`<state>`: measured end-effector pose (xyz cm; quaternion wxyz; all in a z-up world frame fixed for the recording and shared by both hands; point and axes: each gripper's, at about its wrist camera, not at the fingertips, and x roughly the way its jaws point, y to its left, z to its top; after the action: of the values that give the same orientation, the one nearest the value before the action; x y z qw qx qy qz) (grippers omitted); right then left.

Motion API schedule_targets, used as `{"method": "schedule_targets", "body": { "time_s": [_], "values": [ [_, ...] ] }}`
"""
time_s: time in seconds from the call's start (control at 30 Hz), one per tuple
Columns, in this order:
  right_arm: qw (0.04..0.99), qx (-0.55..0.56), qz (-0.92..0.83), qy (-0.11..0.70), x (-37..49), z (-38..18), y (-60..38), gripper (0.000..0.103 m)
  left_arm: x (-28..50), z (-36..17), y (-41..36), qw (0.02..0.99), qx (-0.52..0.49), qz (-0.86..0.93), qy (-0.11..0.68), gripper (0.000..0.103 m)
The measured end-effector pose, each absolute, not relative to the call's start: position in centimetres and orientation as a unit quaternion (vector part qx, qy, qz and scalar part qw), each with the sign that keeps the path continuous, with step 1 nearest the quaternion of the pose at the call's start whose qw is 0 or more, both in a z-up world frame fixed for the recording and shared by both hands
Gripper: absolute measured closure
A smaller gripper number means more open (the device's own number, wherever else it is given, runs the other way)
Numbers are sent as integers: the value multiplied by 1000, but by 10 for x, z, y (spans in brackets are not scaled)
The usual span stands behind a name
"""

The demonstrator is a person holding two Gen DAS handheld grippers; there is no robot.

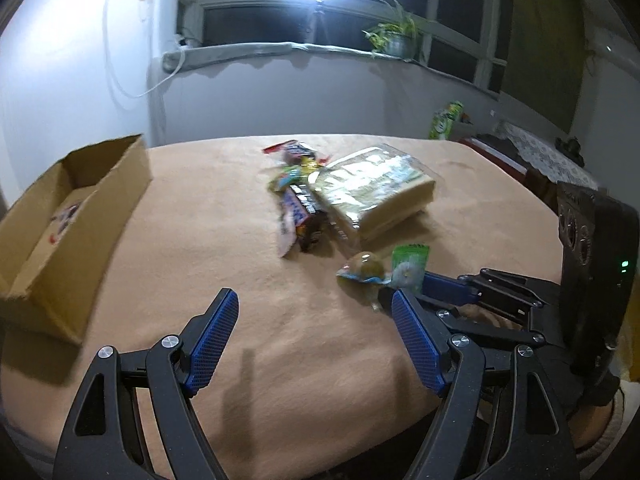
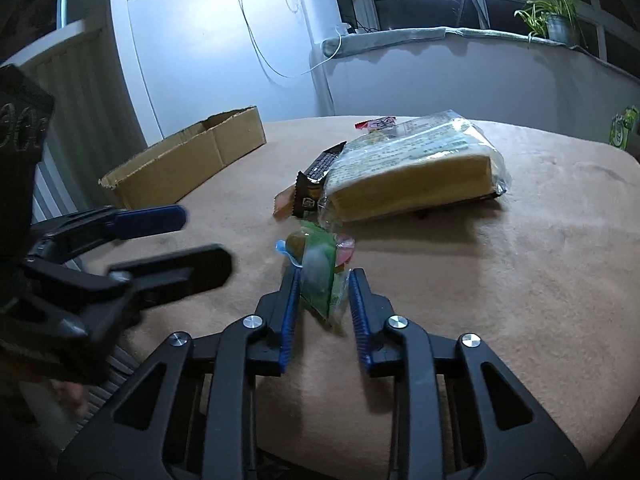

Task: Organize snacks
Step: 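Grasp the egg-shaped candy with the left tool while the right tool grasps the green packet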

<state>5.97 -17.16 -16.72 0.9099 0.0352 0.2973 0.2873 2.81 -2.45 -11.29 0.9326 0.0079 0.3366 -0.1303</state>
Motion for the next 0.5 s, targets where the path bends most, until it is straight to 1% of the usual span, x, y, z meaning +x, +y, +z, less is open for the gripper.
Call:
{"method": "schedule_targets", "body": {
  "time_s": [0.1,0.17,0.23,0.27,0.33,0.4,0.43,0.47,0.5],
  "values": [
    [913,41,281,294,59,-167,-180,82,39,-116,-41,927,19,-156,341,26],
    [914,48,274,295,59,-169,-189,83,46,-118,-52,923,30,-166,345,37],
    [915,53,270,294,60,-169,-196,83,51,-119,-61,922,37,-174,345,44],
    [916,55,268,294,61,-170,-200,84,53,-119,-65,921,39,-178,345,46],
    [916,59,268,293,62,-169,-206,87,57,-119,-70,920,42,-180,346,46],
    [915,63,269,293,62,-169,-210,88,61,-120,-71,919,37,-180,349,48],
    [914,67,272,293,63,-169,-212,89,62,-121,-71,918,33,-180,352,55],
    [914,71,273,293,64,-169,-215,89,64,-122,-71,916,31,-180,356,66],
    [913,74,273,293,65,-169,-218,89,66,-124,-73,913,36,-178,364,70]
  ]
}}
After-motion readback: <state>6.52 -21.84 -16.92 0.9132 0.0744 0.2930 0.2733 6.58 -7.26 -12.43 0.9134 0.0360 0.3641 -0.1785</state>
